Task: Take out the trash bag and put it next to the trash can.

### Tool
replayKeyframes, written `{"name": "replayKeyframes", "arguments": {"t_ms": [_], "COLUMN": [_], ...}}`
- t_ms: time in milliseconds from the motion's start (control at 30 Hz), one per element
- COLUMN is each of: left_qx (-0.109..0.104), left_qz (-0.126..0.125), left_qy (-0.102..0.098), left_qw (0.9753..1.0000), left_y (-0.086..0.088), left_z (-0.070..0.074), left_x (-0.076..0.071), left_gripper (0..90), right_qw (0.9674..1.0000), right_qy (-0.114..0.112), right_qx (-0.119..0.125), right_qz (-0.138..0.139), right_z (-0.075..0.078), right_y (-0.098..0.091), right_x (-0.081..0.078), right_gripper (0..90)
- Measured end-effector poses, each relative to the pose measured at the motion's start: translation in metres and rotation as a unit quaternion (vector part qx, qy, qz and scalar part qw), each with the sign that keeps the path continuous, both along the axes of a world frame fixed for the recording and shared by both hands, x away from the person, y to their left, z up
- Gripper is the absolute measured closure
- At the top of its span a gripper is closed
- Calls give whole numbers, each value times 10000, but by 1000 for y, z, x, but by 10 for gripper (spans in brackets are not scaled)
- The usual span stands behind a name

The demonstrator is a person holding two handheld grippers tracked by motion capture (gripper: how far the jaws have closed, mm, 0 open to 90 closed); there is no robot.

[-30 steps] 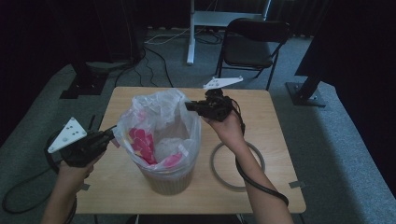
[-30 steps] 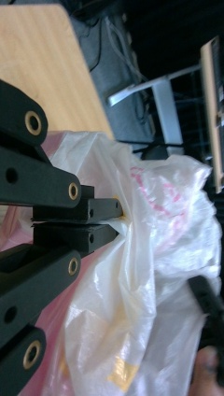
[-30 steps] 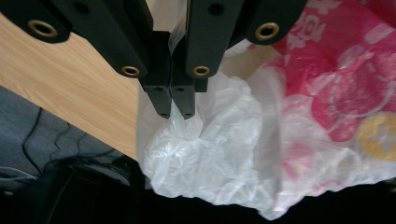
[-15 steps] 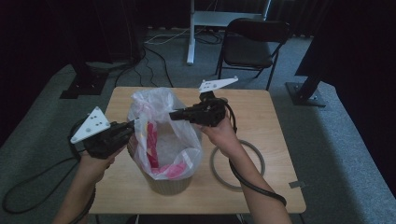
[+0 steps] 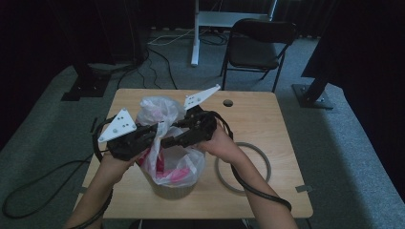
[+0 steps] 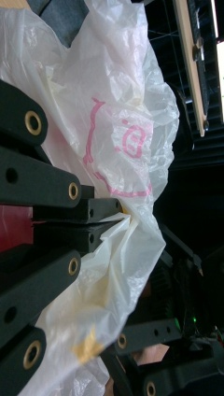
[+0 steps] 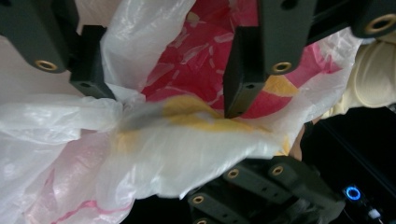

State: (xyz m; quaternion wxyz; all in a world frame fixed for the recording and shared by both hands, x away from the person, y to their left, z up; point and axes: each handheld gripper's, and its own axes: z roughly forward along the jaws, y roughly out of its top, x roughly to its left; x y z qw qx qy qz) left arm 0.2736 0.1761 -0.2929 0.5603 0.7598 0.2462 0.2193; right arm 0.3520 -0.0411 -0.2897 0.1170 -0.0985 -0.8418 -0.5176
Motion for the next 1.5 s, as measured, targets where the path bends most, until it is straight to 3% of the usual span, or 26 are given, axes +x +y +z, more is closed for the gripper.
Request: {"name": "replayKeyframes", "arguments": {"t_ms": [100,167,233,300,567,767,867,967,1200,1500], "left_qx": [-24,0,16,18,116,7,81,134,253,134], "left_qz": [-86,-23,58,39,416,628,674,719,933,1201], "left_qy": [65,53,83,209,299,391,512,596,537,796], "left_qw": [9999,10000,9999,9998,9986,9973,9964,9955,9939,9895], "left_y": [0,1,3,8,24,41,48,54,63,85], "left_z": [-1,-1,-1,-2,-3,-2,-5,-9,-15,-36], "left_x": [1,1,2,4,2,-5,-8,-12,-25,-27], "left_gripper": [883,873,796,706,391,283,208,177,114,93], "right_qw": [10000,9999,9999,9997,9992,9982,9980,9978,9974,9969], "right_qy": [56,-39,-49,-107,-131,-78,-51,-59,-68,-64], "right_qx": [29,-78,-138,-154,-135,-36,48,82,148,266], "right_qz": [-5,-58,-43,-173,-362,-596,-634,-653,-699,-737], "right_z": [-1,-3,-6,-8,-9,-7,-6,-5,-1,7], "right_y": [0,0,0,-1,-7,-16,-20,-22,-23,-27], "right_x": [3,4,5,5,9,16,17,17,18,19], "right_gripper": [593,710,843,891,899,900,900,900,899,899]}}
